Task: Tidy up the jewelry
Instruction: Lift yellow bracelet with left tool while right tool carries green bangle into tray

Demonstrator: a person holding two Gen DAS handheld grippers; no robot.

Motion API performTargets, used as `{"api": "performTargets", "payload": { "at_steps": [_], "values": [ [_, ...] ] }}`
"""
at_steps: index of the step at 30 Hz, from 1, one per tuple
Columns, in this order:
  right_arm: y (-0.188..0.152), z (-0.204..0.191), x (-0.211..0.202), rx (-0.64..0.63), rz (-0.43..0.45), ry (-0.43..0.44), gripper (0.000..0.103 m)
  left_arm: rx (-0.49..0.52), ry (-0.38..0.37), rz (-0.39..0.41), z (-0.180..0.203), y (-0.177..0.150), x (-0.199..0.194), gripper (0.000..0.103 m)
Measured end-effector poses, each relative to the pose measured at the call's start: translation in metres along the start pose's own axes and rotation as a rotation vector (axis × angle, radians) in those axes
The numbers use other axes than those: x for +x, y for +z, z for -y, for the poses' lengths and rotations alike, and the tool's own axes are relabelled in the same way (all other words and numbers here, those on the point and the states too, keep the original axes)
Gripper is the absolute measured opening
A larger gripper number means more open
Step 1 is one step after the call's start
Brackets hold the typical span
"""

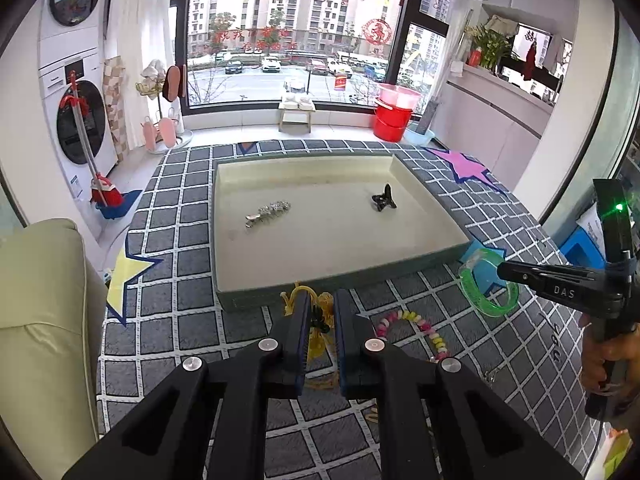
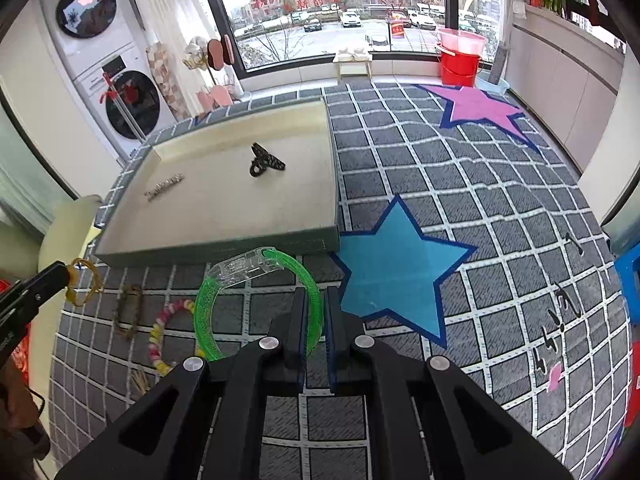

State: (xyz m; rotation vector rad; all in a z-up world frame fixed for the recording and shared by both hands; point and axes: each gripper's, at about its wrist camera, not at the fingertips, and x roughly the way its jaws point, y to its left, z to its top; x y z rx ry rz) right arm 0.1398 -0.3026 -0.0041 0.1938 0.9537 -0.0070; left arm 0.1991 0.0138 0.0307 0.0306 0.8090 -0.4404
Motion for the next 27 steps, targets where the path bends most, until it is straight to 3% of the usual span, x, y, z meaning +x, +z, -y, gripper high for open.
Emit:
{"api": "performTargets", "payload": {
  "at_steps": [8, 16, 27],
  "values": [
    [0.025, -0.014, -0.003, -0.017, 0.027, 0.028, 0.008, 0.008, 0.012, 0.030, 0.001, 0.019, 0.004, 0.026],
    [0.065, -0.039, 0.025, -0.056, 0.017, 0.046, 0.008, 0.047, 0.034, 0.029, 0.001, 0.052, 0.034, 0.026],
    [0.082, -0.038, 0.102, -0.023, -0.129, 0.032, 0.008, 0.086, 0.038, -0.102, -0.005, 0.067, 0.104, 0.026]
  ]
}}
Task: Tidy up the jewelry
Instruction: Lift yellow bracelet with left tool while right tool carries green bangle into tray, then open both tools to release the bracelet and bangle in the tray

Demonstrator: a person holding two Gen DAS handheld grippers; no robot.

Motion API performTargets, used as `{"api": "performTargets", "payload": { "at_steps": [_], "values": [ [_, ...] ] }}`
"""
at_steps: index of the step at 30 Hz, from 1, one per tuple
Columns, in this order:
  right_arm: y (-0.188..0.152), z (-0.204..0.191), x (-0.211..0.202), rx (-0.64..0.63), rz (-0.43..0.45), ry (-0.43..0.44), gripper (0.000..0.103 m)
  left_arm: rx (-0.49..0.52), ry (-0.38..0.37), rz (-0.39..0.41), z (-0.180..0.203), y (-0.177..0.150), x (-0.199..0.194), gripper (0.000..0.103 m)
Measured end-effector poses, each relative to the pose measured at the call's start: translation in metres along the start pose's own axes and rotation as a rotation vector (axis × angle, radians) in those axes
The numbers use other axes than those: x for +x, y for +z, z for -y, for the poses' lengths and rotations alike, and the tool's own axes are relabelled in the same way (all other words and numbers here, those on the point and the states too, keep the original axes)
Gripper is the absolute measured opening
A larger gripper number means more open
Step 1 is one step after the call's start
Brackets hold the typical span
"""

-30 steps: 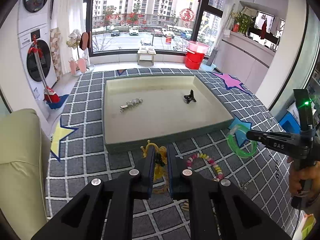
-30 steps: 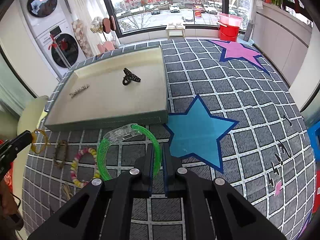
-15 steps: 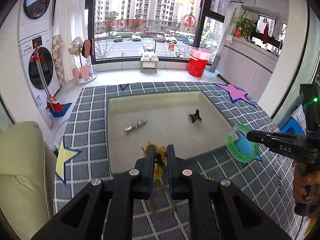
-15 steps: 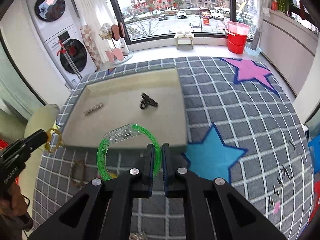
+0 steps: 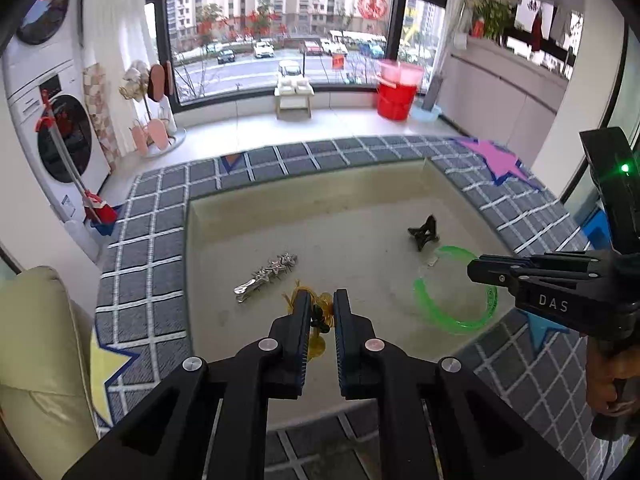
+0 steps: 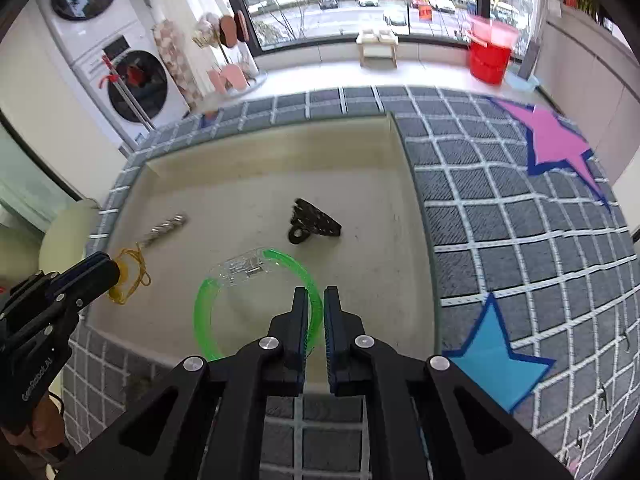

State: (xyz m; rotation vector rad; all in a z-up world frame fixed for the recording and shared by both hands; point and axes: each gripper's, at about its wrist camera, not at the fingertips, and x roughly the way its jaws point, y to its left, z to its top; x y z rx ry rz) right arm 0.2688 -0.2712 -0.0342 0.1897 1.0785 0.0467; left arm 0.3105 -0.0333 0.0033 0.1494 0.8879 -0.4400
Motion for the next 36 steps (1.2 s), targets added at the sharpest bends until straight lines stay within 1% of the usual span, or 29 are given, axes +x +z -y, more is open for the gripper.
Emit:
{"api": "performTargets", "payload": {
  "at_steps": [2, 3, 5, 9, 15, 18, 21, 24, 25, 26, 27, 28, 29, 31, 36],
  "values": [
    [0.003, 0.003, 0.010, 0.005, -0.015, -0.015, 0.008, 0.015, 0.005, -0.033, 0.001, 0.002, 0.012, 0.026],
    [0.005, 0.005, 0.014, 0.008, -0.017, -0.022, 0.008, 0.022, 0.020, -0.051, 0.002, 0.003, 0.020, 0.026],
    [0.009, 0.007, 0.019, 0.020, -0.012, -0.030, 0.008, 0.023, 0.026, -0.080, 0.003, 0.005, 0.031, 0.026],
    [0.021, 0.010, 0.023, 0.030, 0.021, -0.056, 0.008, 0.003, 0.055, -0.096, 0.000, 0.008, 0.048, 0.026],
    [0.037, 0.014, 0.031, 0.023, 0.060, -0.097, 0.008, -0.031, 0.111, -0.064, -0.006, 0.019, 0.061, 0.026],
    [0.040, 0.012, 0.035, 0.012, 0.073, -0.109, 0.008, -0.041, 0.141, -0.040, -0.008, 0.022, 0.066, 0.026],
    [0.039, 0.007, 0.035, -0.016, 0.087, -0.131, 0.008, -0.049, 0.155, -0.022, -0.008, 0.023, 0.068, 0.026],
    [0.038, 0.005, 0.035, -0.021, 0.088, -0.130, 0.010, -0.038, 0.173, -0.016, -0.005, 0.023, 0.069, 0.027],
    [0.038, 0.005, 0.034, -0.015, 0.085, -0.125, 0.011, -0.035, 0.176, -0.014, -0.005, 0.024, 0.070, 0.027],
    [0.038, 0.006, 0.034, -0.009, 0.082, -0.114, 0.019, -0.034, 0.179, -0.013, -0.005, 0.024, 0.069, 0.027],
    [0.038, 0.007, 0.033, -0.005, 0.083, -0.109, 0.039, -0.037, 0.182, -0.010, -0.005, 0.023, 0.068, 0.027],
    [0.038, 0.007, 0.031, -0.001, 0.090, -0.102, 0.051, -0.039, 0.184, -0.007, -0.005, 0.022, 0.067, 0.027],
    [0.037, 0.007, 0.027, -0.001, 0.105, -0.089, 0.058, -0.037, 0.185, -0.003, -0.004, 0.021, 0.066, 0.027],
    [0.038, 0.005, 0.021, -0.001, 0.119, -0.087, 0.058, -0.032, 0.190, 0.006, -0.003, 0.019, 0.064, 0.027],
    [0.035, 0.005, -0.004, 0.035, 0.170, -0.036, 0.058, -0.055, 0.192, 0.030, -0.006, 0.020, 0.058, 0.027]
  ]
}}
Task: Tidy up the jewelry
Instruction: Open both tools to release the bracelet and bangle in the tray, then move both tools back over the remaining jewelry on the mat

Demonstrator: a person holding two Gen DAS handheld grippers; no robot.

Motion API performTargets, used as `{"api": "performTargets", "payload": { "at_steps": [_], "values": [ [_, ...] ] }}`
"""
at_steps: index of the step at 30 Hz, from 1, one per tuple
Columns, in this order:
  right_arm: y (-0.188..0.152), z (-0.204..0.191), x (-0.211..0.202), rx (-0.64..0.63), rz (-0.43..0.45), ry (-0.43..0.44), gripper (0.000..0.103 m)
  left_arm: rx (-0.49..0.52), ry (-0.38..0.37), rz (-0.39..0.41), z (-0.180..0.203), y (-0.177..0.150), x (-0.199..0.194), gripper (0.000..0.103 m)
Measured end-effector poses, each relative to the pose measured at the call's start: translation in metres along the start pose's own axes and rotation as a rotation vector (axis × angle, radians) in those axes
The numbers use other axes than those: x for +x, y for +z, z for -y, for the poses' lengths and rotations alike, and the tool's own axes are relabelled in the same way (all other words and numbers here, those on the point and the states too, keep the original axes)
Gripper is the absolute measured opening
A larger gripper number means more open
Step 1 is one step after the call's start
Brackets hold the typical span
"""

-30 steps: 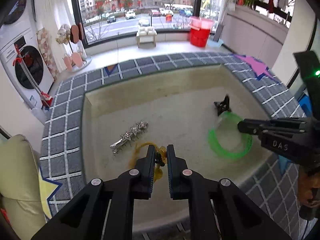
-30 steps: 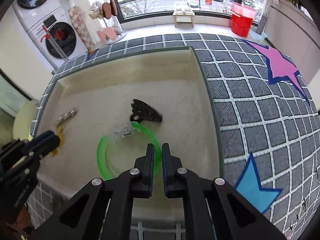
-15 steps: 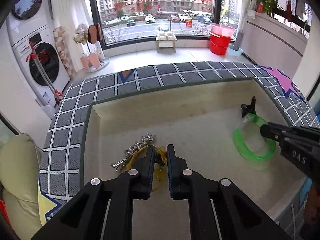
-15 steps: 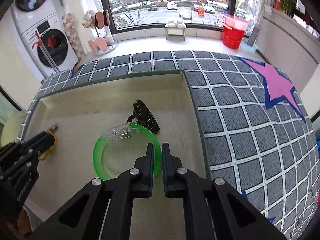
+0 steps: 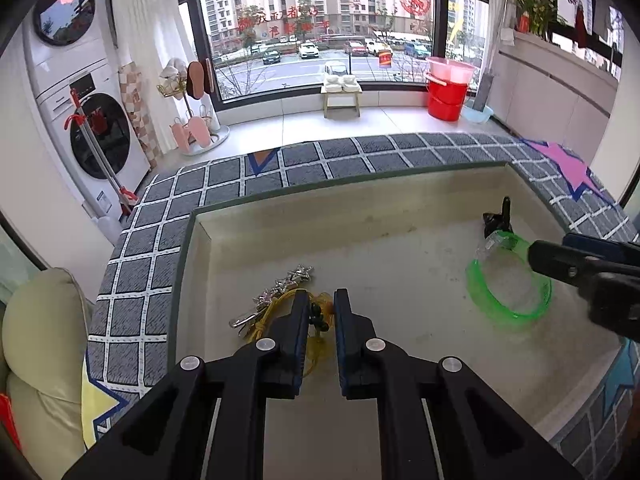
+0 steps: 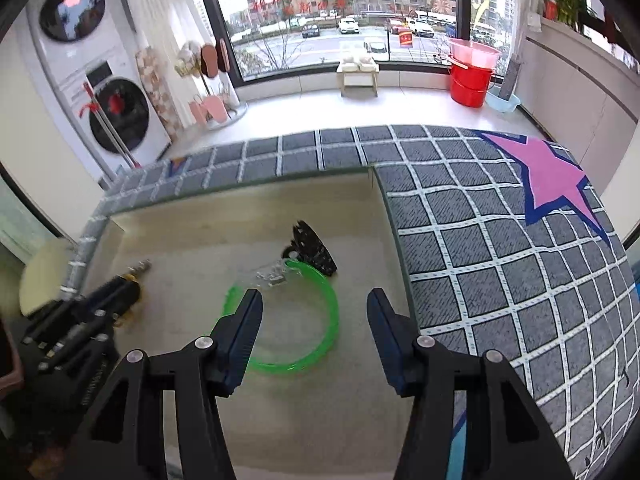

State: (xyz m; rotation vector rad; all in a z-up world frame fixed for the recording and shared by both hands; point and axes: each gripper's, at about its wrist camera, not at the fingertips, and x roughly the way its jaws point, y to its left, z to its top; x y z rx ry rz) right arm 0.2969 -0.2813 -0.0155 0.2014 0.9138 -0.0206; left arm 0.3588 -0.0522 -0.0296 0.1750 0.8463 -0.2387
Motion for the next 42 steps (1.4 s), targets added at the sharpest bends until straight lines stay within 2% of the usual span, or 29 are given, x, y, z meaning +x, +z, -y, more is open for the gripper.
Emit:
{"api": "performTargets", "payload": {
  "at_steps": [4, 12, 19, 21, 22, 24, 26, 29, 32, 33, 38, 42],
  "values": [
    [-0.005, 0.001, -0.019, 0.012, 0.029, 0.017, 0.058, -0.005, 0.029, 0.016, 0.000, 0.001, -0.005, 0.027],
    [-0.024, 0.016, -0.052, 0.046, 0.051, 0.044, 0.058, -0.016, 0.020, 0.025, 0.000, 0.005, -0.007, 0.027],
    [-0.033, 0.021, -0.058, 0.052, 0.034, 0.049, 0.059, -0.036, 0.002, 0.035, -0.002, 0.009, -0.012, 0.027],
    [-0.034, 0.021, -0.057, 0.048, 0.027, 0.055, 0.061, -0.039, -0.004, 0.040, -0.003, 0.010, -0.014, 0.027],
    [-0.035, 0.020, -0.056, 0.046, 0.024, 0.058, 0.062, -0.040, -0.005, 0.042, -0.003, 0.011, -0.015, 0.046],
    [-0.037, 0.018, -0.056, 0.042, 0.022, 0.060, 0.066, -0.059, 0.018, 0.055, -0.004, 0.012, -0.019, 0.103],
    [-0.038, 0.018, -0.057, 0.039, 0.029, 0.059, 0.069, -0.063, 0.015, 0.101, -0.004, 0.012, -0.026, 0.103],
    [-0.038, 0.018, -0.059, 0.037, 0.041, 0.068, 0.083, -0.050, 0.009, 0.098, -0.001, 0.013, -0.028, 0.103],
    [-0.040, 0.018, -0.067, 0.046, 0.087, 0.085, 0.089, -0.046, 0.028, 0.127, 0.000, 0.010, -0.037, 0.103],
    [-0.040, 0.018, -0.070, 0.048, 0.102, 0.090, 0.102, -0.047, 0.024, 0.132, -0.002, 0.008, -0.040, 0.103],
    [-0.042, 0.015, -0.084, 0.041, 0.172, 0.119, 0.103, -0.056, 0.007, 0.126, -0.011, -0.004, -0.060, 0.103],
    [-0.045, 0.012, -0.093, 0.019, 0.146, 0.115, 0.103, -0.071, 0.013, 0.141, -0.021, -0.021, -0.084, 0.103]
  ]
}}
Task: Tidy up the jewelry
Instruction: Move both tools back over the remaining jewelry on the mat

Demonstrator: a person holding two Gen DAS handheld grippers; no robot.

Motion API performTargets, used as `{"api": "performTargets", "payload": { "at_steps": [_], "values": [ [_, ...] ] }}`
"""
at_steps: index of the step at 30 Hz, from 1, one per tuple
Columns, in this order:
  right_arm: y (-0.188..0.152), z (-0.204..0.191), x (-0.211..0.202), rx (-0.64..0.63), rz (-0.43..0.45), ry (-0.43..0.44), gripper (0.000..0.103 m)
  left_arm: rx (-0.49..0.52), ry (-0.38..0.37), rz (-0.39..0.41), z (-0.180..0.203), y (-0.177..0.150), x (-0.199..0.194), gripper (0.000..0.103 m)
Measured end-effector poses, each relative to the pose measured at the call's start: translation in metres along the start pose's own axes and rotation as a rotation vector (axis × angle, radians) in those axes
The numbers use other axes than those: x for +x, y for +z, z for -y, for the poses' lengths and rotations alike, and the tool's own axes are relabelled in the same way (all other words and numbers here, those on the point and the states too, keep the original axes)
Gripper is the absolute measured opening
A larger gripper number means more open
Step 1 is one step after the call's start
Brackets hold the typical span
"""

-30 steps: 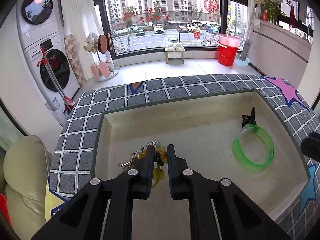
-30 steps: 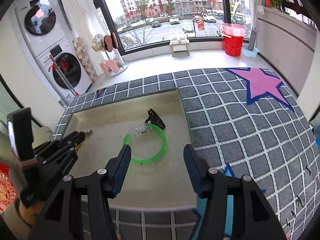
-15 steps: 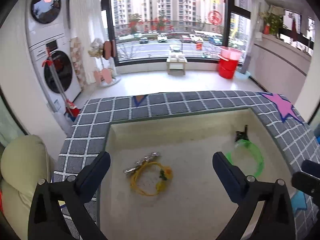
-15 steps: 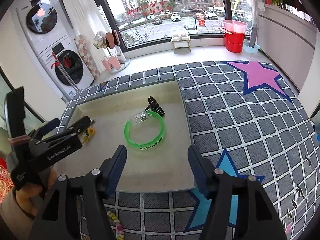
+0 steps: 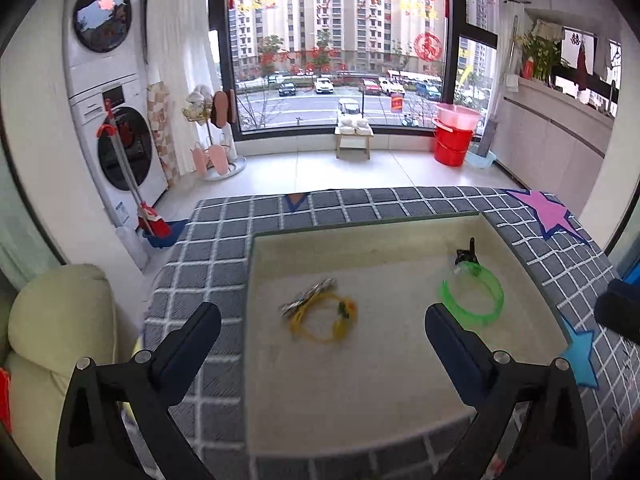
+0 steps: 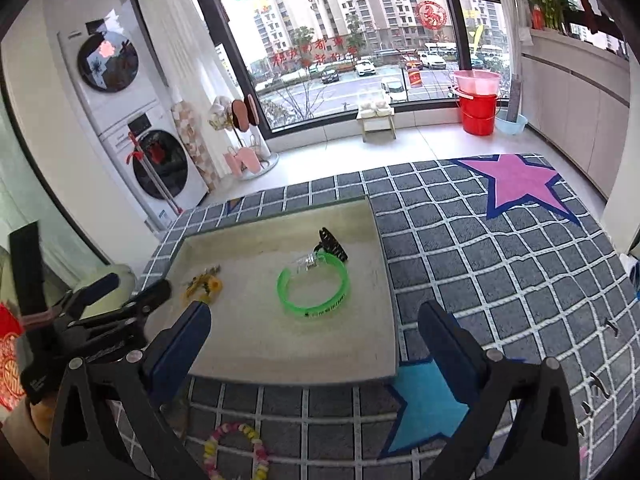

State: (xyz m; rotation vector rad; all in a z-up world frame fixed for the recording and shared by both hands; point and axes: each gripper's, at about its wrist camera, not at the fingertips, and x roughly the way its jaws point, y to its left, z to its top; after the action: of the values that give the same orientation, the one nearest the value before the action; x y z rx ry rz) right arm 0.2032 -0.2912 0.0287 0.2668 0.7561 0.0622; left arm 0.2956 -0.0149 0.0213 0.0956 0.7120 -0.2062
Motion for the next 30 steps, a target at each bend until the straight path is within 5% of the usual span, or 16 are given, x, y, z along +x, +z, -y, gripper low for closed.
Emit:
{"api": "performTargets", "payload": {
  "at_steps": [15, 30],
  "values": [
    [-0.045, 0.004, -0.046, 0.017, -0.076, 0.016, 0.103, -0.071, 0.001, -0.113, -0.031, -0.079, -0.054, 0.103],
    [-0.121, 0.006, -0.069, -0.006, -0.209, -0.015, 0.103, -0.053, -0.012, -0.159, -0.026, -0.114, -0.068, 0.103]
  ]
}}
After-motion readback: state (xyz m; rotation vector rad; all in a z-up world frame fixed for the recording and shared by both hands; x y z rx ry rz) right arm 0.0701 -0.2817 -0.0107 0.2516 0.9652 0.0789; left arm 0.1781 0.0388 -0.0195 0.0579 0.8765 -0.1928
